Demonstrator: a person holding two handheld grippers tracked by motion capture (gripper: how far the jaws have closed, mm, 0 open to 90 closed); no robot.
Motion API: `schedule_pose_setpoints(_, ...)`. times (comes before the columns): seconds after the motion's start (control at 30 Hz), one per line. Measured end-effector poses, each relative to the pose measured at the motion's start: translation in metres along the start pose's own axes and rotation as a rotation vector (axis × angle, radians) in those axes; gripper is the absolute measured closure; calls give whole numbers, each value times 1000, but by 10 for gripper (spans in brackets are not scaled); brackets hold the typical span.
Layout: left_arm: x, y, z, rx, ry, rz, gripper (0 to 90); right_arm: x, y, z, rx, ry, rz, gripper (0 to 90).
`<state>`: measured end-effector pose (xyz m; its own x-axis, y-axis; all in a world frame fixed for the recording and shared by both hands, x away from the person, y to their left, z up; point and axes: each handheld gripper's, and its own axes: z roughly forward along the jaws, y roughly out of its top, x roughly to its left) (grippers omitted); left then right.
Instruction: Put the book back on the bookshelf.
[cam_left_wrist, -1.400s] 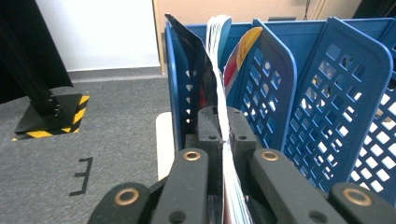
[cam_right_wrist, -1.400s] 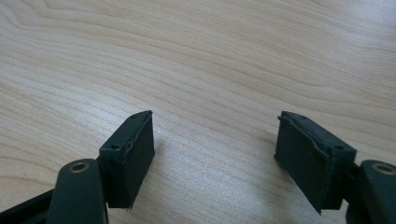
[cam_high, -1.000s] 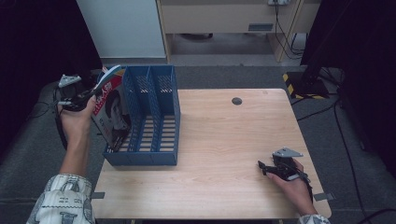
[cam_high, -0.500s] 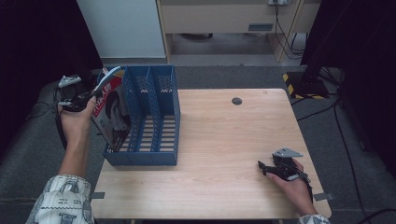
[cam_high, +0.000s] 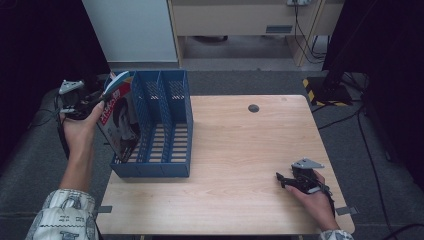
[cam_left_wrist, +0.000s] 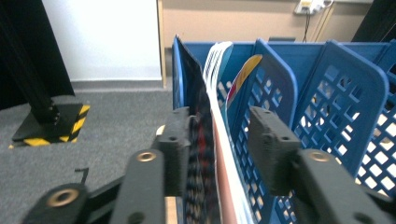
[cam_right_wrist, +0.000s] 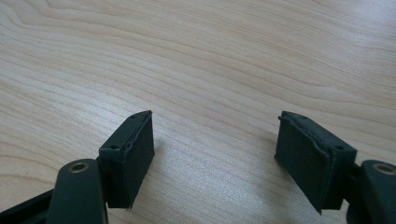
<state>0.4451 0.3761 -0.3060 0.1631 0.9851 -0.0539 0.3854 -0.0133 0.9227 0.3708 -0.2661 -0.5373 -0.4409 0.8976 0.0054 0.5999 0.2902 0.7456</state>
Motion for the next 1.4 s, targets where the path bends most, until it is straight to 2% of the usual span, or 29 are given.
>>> schedule_pose_setpoints(0.07, -1, 3, -5, -21, 7, 19, 458, 0, 0, 0, 0, 1, 1, 279)
schedule_pose_setpoints(0.3, -7, 8, -15, -63, -20, 60, 328, 0, 0, 0, -2, -1, 1, 279)
schedule_pose_setpoints(0.47, -12, 11, -23, -93, -43, 86, 264, 0, 0, 0, -3, -4, 1, 279)
schedule_pose_setpoints(0.5, -14, 12, -27, -105, -64, 87, 258, 0, 0, 0, -3, -4, 1, 278)
schedule_pose_setpoints(0.6, -16, 14, -30, -113, -74, 93, 253, 1, 0, 0, -3, -4, 2, 278)
schedule_pose_setpoints(0.63, -19, 16, -32, -116, -91, 96, 244, 1, 0, 0, -3, -3, 2, 278)
schedule_pose_setpoints(0.73, -23, 18, -33, -115, -101, 113, 236, 1, 0, 0, -4, -3, 2, 278)
schedule_pose_setpoints(0.77, -28, 18, -34, -110, -123, 125, 227, 1, 0, 0, -3, -4, 2, 278)
schedule_pose_setpoints(0.8, -28, 18, -34, -110, -123, 125, 224, 1, 0, 0, -3, -4, 2, 278)
schedule_pose_setpoints(0.93, -42, 19, -34, -106, -169, 145, 207, 1, 0, 0, -3, -3, 2, 278)
schedule_pose_setpoints(1.1, -57, 18, -31, -90, -200, 165, 174, 1, 0, 0, -3, -4, 3, 278)
schedule_pose_setpoints(1.4, -73, 11, -20, -59, -229, 175, 125, 1, 0, 0, -2, -4, 2, 275)
